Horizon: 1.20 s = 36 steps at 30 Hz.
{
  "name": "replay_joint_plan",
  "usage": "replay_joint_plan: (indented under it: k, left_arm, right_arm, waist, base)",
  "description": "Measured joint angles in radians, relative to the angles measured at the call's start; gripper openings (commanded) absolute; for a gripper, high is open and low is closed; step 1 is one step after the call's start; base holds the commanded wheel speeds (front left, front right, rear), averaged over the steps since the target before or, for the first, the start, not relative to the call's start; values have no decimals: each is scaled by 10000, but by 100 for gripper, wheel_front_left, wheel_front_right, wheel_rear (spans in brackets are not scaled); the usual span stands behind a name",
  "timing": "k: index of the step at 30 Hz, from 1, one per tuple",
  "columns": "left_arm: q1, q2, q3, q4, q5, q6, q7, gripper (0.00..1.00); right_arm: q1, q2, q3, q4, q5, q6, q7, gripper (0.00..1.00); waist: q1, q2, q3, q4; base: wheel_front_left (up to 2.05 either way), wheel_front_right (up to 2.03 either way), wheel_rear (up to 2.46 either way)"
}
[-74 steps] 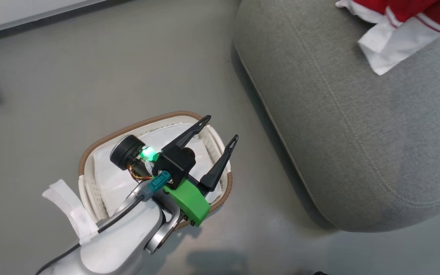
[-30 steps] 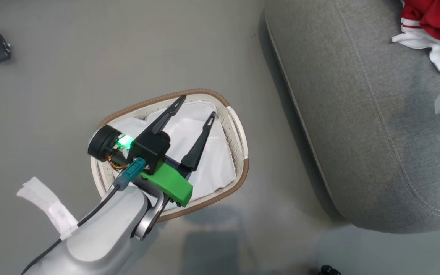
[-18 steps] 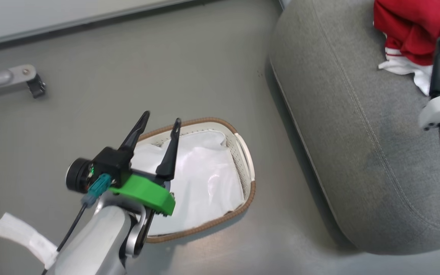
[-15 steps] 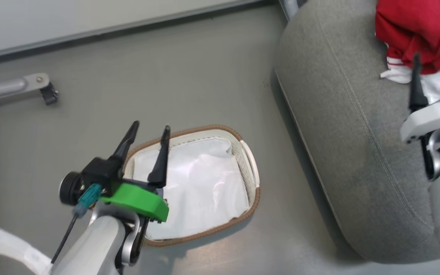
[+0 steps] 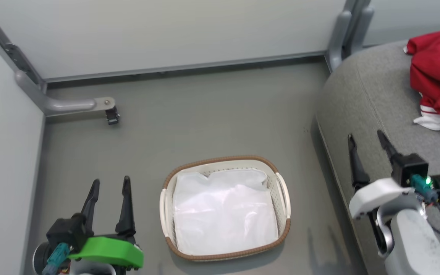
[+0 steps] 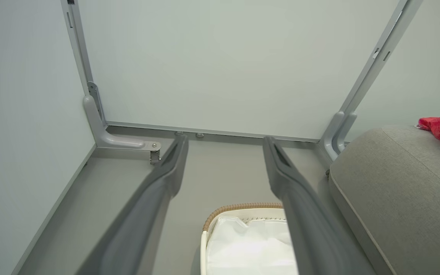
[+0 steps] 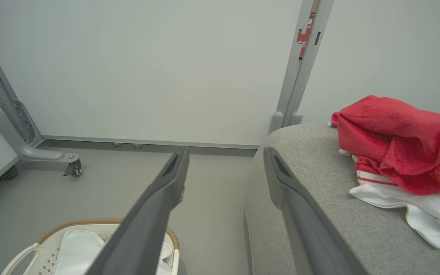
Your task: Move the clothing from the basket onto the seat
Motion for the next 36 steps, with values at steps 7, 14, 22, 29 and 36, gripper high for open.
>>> replay_joint_plan:
  k: [7,14,22,29,36]
  left_arm:
    - [1118,-349,1114,-178,420,-119,-2,100]
    - [2123,-692,1931,-616,761,-362,0,100]
    - [2366,-974,2240,-579,993,-794,0,100]
    - [2366,-1103,2370,-401,1197,-972,0,100]
    - [2365,-1175,2443,-268,1383,-1074,0,100]
  right_arm:
    - [1404,136,700,-500,460,0,-2,100]
    - [2272,134,1005,-1062,1034,0,0,100]
    - [2529,136,1235,-1068,1225,0,-2,100]
    - [2527,136,1271,-989,1258,0,-2,100]
    - [2526,136,1254,-991,1258,0,-2,100]
  waist:
    - [0,0,-750,528]
    - [0,0,-1254,771]
    - [0,0,-1360,607]
    - [0,0,-1426,507]
    - [0,0,-1492,498]
  base:
    - [0,0,0]
    - [0,0,0]
    - [0,0,0]
    - [0,0,0]
    - [0,0,0]
